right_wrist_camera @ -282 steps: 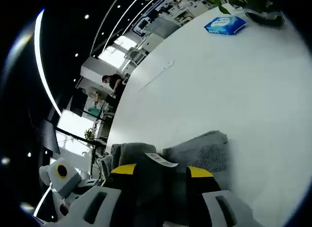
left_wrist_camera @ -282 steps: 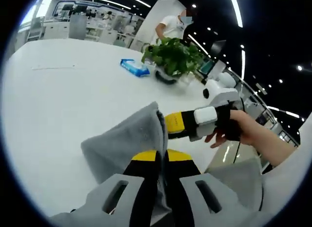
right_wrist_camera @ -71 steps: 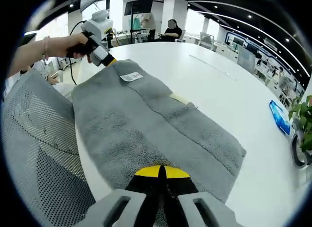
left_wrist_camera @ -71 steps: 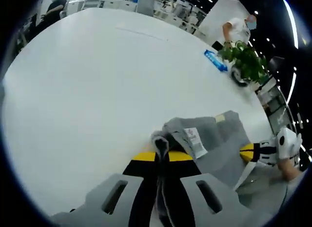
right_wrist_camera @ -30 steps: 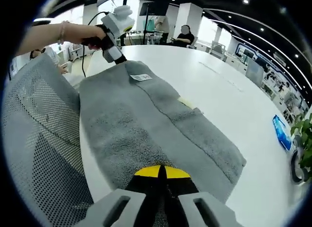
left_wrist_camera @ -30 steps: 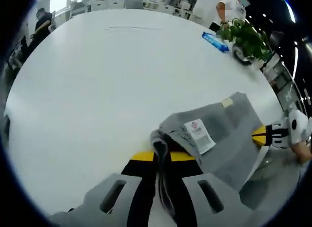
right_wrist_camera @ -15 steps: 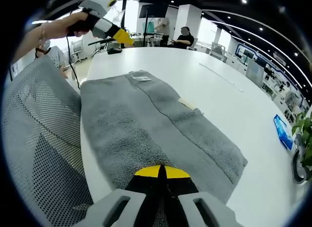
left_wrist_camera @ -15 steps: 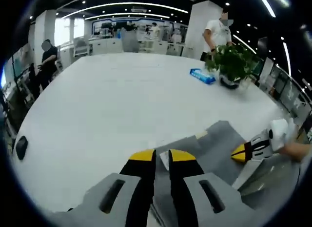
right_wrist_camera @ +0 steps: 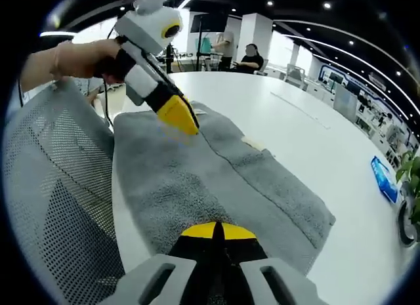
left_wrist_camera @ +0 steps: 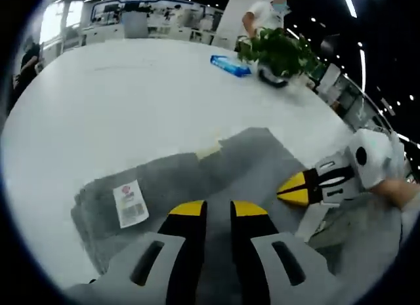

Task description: Open the folded towel by lifting each exposed corner and separating the folded layers until the towel lies flat within the target outline without major curled edges

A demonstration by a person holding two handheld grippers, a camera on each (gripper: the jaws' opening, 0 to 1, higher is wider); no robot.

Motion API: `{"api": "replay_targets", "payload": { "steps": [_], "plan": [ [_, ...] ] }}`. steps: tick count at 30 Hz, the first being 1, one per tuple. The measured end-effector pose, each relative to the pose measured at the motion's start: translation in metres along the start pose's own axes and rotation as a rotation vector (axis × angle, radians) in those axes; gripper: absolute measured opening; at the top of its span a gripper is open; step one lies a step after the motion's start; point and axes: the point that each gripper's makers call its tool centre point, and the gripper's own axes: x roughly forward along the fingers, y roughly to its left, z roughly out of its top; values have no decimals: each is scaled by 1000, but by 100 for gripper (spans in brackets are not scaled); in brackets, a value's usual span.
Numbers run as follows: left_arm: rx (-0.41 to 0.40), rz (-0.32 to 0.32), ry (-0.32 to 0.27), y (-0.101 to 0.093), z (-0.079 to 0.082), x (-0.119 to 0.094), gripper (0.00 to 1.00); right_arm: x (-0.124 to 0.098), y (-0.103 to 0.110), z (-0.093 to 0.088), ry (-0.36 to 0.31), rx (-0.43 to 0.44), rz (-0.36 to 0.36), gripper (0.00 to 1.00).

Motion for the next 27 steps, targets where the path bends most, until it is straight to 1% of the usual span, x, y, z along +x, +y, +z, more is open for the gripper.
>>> {"api": "replay_targets", "payload": {
  "steps": [1,2,3,4,6,7,10,12,14,18,22,24,27],
  "plan": [
    [33,17,41,1,-12,7,13,0,0,0,0,-6,0,0],
    [65,23,68,1,-21,11,12,0,0,0,1,-16,0,0],
    [129,26,11,-1,-16,12,11,0,0,0,1,-22,-1,0],
    [177,17,5,-2,-13,8,11,0,0,0,2,-22,-2,0],
    [154,14,29,-2,-15,6,10,0,0,1,5,-33,-3,0],
    [154,10,28,-1,-15,7,10,1,0,1,7,-43,-4,0],
    [118,6,31,0,-15,7,10,1,0,1,16,-45,-6,0],
    [132,14,26,-1,-15,7,10,1,0,1,23,-24,-15,0],
    [139,19,30,-1,-15,7,10,2,-1,1,30,35,-25,0],
    [161,13,36,-1,-15,7,9,2,-3,1,41,73,-28,0],
    [165,11,40,-2,-15,7,9,3,-4,1,68,105,-49,0],
    [180,14,42,-3,-16,7,9,3,-6,0,78,105,-62,0],
    [190,10,42,-5,-16,8,8,3,-12,-2,90,64,-91,0]
  ]
}}
